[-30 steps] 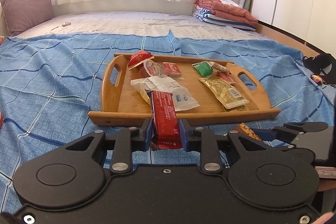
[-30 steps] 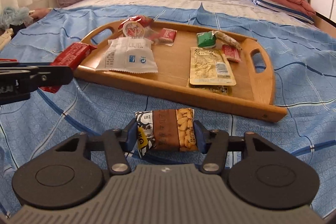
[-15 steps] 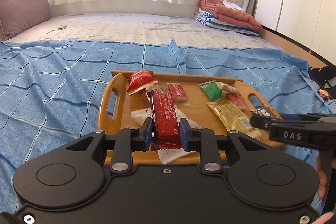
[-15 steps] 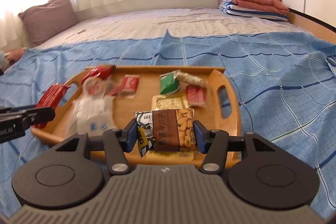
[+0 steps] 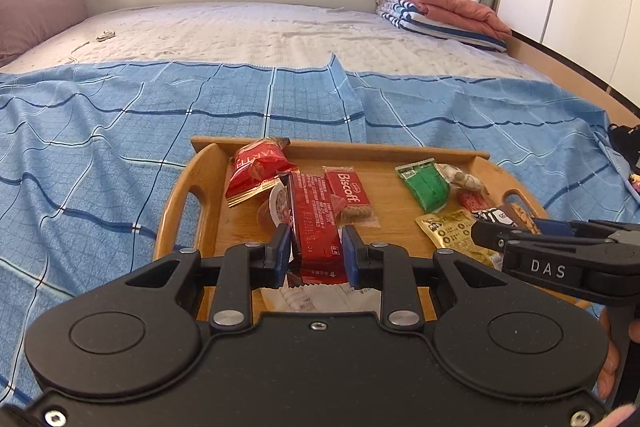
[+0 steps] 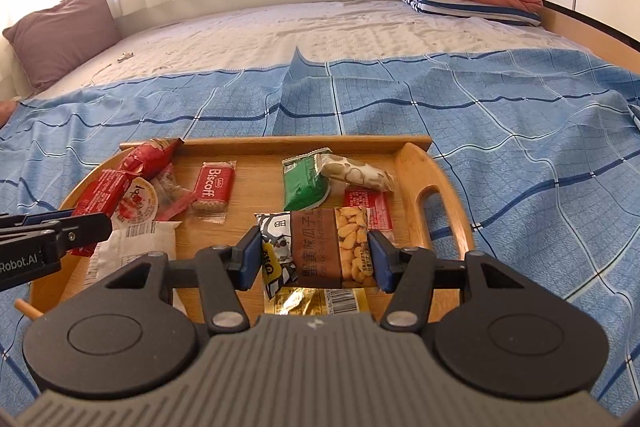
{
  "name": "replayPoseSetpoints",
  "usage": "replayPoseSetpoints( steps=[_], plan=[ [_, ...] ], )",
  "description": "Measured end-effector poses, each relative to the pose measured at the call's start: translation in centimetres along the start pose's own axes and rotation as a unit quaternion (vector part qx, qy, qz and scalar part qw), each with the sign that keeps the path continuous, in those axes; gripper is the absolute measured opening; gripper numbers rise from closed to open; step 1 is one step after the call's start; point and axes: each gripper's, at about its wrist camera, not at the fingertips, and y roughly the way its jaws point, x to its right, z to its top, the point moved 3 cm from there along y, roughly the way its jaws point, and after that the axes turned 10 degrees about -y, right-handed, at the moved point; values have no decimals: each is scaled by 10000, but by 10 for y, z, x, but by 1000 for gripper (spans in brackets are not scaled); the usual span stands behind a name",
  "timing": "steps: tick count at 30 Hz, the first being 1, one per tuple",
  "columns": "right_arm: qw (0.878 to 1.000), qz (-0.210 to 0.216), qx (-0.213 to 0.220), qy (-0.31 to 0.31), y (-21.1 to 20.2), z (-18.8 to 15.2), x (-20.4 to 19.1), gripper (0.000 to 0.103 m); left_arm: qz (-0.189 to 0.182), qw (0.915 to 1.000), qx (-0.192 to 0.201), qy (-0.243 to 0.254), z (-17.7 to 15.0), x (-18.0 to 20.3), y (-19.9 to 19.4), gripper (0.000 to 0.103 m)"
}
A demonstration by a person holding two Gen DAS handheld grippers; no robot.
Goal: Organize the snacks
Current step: 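Carry the red bar and nut bar over the wooden tray with both tools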
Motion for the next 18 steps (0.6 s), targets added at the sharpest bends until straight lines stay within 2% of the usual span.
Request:
replayPoseSetpoints(
  steps=[9, 18],
  plan=[
    [9999, -32, -126, -58, 20, -4, 2, 58, 67, 9999, -80, 20, 2, 4, 28, 26],
    [9998, -39, -175, 4, 30, -9, 7, 59, 63, 9999, -84, 68, -4, 9, 39, 25]
  ],
)
